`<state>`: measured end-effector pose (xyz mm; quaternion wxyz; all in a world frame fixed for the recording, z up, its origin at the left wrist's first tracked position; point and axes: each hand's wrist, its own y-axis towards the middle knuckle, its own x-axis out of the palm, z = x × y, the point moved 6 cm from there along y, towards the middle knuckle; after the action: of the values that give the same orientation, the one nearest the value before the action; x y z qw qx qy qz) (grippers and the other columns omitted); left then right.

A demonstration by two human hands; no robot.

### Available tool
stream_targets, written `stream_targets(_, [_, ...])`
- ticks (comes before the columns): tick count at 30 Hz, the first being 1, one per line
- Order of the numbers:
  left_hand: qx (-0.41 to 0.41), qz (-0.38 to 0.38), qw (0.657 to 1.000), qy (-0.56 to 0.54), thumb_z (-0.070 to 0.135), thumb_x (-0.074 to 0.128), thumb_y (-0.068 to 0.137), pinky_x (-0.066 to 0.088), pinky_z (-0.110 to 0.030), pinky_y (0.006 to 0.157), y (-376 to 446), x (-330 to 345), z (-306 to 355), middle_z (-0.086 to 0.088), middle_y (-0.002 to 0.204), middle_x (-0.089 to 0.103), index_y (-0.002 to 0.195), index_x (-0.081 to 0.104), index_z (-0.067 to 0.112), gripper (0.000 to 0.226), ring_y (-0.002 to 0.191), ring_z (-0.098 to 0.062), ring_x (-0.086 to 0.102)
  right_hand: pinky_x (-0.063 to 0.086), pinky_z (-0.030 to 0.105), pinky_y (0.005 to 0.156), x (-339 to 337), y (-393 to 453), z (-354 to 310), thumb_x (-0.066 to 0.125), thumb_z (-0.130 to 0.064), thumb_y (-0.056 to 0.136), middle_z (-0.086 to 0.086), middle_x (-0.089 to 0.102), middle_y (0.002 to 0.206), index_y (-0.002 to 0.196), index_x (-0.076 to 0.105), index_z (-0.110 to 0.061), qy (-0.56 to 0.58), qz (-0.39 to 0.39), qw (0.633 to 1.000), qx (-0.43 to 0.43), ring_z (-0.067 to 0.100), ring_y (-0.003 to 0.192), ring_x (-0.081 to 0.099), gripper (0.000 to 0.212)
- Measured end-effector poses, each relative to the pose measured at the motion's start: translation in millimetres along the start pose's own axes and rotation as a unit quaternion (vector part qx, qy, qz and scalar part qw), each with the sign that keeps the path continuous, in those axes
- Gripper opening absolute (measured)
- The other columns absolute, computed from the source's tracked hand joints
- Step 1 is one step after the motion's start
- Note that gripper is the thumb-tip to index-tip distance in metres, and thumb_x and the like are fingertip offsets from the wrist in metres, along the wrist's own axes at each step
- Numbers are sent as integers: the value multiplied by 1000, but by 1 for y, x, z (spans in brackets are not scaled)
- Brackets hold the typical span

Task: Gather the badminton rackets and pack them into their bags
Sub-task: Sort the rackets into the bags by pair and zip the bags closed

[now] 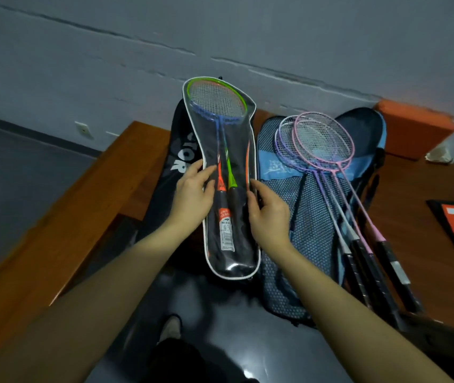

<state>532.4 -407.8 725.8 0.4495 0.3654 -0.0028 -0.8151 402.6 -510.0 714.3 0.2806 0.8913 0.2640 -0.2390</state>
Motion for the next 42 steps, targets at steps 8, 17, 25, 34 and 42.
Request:
stream_targets(8, [-5,-46,998,-38,3,53,90,30,-21,105,44,-31,-74,-13,137,47,126,54,4,36,126,-19,44,51,42,82,75,15,-28,52,-16,92,3,68,110,122,57,-13,-4,12,999,52,21,97,64,31])
stream_targets(17, [-26,-7,998,-65,0,56,85,38,-29,104,39,-42,-133,-19,128,54,124,54,-3,39,120,-21,49,42,34,96,128,36,-19,57,-17,89,12,58,127,135,41,-9,3,-52,985,165,27,115,54,50])
stream_targets(25, [-120,-78,989,-48,-3,52,84,30,-3,95,41,-24,-173,-10,132,41,135,41,6,53,116,-14,45,44,42,98,169,33,15,60,-21,88,9,53,132,140,35,-15,12,-118,971,206,24,119,51,58])
stream_targets(34, [5,-188,952,241,32,46,88,36,-53,101,56,16,-187,-23,139,42,132,46,4,53,128,-41,39,31,47,96,190,47,29,50,-31,93,14,37,142,141,35,-20,-230,-161,954,110,35,122,40,52])
stream_targets(42, [11,-247,917,314,47,29,91,13,-54,111,54,23,-210,-13,139,46,137,43,23,53,132,-42,33,2,45,108,213,50,43,10,-53,90,-6,17,156,146,18,-36,-309,-297,903,40,16,143,12,59])
